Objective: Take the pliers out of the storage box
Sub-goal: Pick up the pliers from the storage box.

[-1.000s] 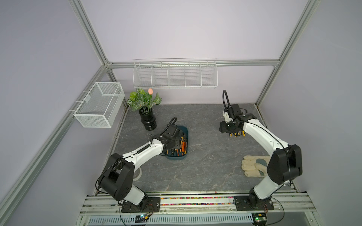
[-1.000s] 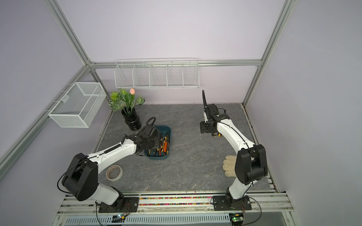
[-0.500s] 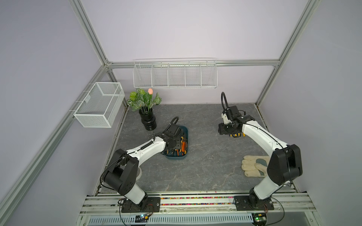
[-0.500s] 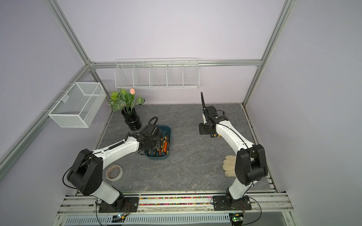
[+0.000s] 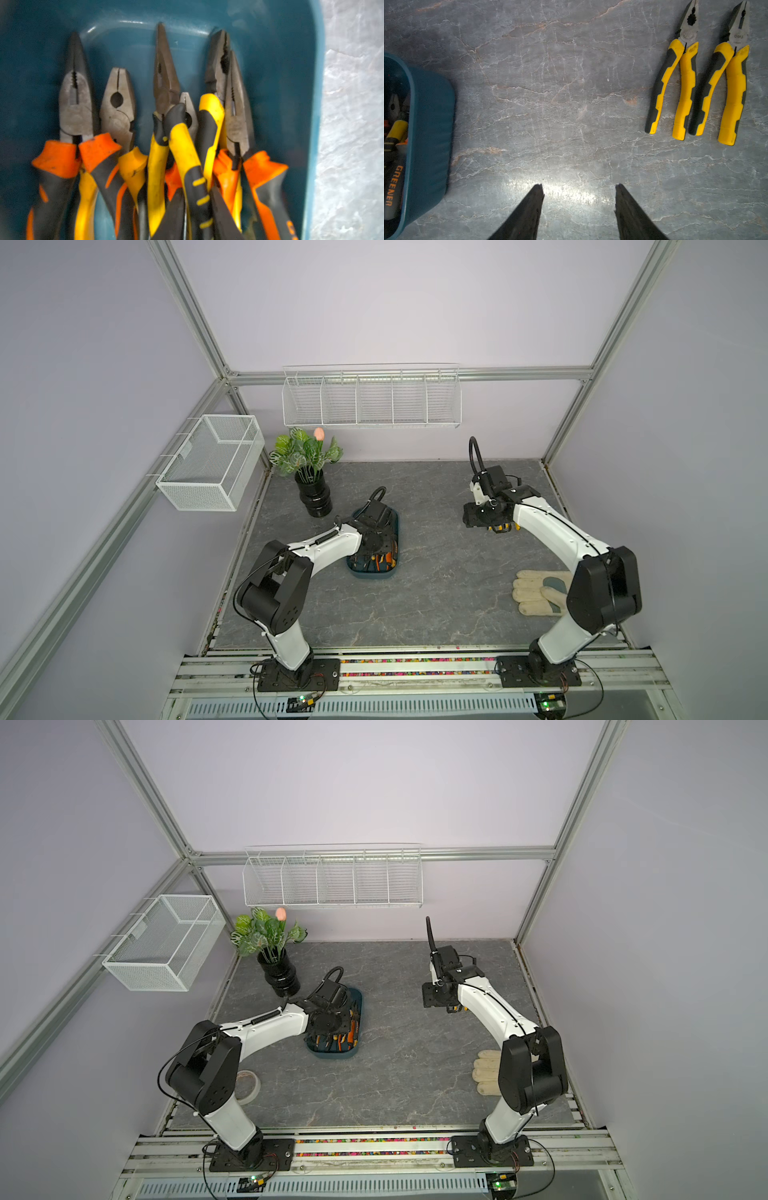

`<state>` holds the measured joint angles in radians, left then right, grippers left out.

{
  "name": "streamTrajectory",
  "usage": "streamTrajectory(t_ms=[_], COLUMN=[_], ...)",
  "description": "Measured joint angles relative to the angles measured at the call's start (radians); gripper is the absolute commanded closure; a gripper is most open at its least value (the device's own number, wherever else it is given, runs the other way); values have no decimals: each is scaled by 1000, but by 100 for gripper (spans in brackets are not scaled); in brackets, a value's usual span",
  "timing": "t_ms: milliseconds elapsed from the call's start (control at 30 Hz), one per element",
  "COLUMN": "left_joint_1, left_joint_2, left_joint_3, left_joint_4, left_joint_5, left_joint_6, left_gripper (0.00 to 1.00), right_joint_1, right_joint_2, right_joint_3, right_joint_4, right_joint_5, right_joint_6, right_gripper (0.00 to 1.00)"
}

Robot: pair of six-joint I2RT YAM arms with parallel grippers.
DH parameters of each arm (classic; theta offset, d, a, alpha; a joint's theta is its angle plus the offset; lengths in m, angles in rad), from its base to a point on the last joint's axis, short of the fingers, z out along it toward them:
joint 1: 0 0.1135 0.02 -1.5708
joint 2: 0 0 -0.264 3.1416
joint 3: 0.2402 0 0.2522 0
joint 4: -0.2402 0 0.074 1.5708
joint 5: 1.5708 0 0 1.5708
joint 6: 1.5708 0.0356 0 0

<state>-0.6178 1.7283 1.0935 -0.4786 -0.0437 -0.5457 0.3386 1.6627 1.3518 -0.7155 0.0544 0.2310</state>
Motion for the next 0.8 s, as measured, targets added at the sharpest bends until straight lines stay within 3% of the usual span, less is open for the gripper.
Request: streamTrajectory(t_ms=[67,200,367,567,800], left_joint_1=[0,0,0,9,151], left_joint_2=[0,-2,-44,-195,-390], left_joint_3=[3,4,4,-13,-214], left_joint_4=[-5,-10,-38,-35,207], left_joint_5=[0,-1,-8,8,264], left_joint_6=[1,2,8,37,-3], left_gripper=[83,100,100,100,100], right_joint_1=[0,3,13,47,69], right_joint_2=[0,0,0,0,0], right_joint_3=[0,0,0,-2,-52], right_joint_4=[0,1,4,26,99], right_joint_5=[0,0,-1,-30,-159], right_joint_6=[0,0,0,2,39], right_gripper=[42,42,42,42,43])
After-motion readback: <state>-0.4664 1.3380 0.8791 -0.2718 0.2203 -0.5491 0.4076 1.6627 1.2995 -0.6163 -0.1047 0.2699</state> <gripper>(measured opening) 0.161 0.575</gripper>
